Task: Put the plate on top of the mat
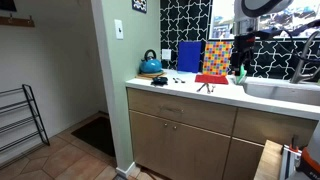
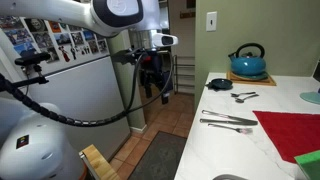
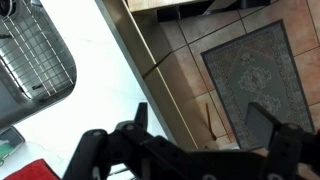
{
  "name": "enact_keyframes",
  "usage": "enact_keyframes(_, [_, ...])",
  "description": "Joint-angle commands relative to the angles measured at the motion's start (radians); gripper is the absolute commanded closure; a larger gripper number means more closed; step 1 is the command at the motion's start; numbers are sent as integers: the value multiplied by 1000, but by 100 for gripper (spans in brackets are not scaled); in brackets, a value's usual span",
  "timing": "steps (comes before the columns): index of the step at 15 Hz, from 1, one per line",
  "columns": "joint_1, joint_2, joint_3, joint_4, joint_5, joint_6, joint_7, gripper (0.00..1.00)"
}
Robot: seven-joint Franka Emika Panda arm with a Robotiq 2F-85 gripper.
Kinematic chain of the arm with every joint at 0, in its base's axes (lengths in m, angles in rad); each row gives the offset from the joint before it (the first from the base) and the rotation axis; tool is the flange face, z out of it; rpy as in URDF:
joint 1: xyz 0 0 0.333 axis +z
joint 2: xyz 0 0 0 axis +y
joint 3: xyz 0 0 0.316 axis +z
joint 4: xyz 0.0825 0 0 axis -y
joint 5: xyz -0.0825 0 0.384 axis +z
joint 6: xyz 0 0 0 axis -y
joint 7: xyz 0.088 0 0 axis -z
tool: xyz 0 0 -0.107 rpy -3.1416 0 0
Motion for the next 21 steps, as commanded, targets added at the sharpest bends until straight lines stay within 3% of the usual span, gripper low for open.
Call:
enact_keyframes(1, [15, -1, -11, 2, -7, -4, 8, 0])
enact_keyframes(11, [15, -1, -11, 2, -7, -4, 8, 0])
enact_keyframes(15, [56, 87, -57, 168, 210, -33, 35, 0])
enact_keyframes(21, [48, 268, -99, 390, 458, -21, 147, 0])
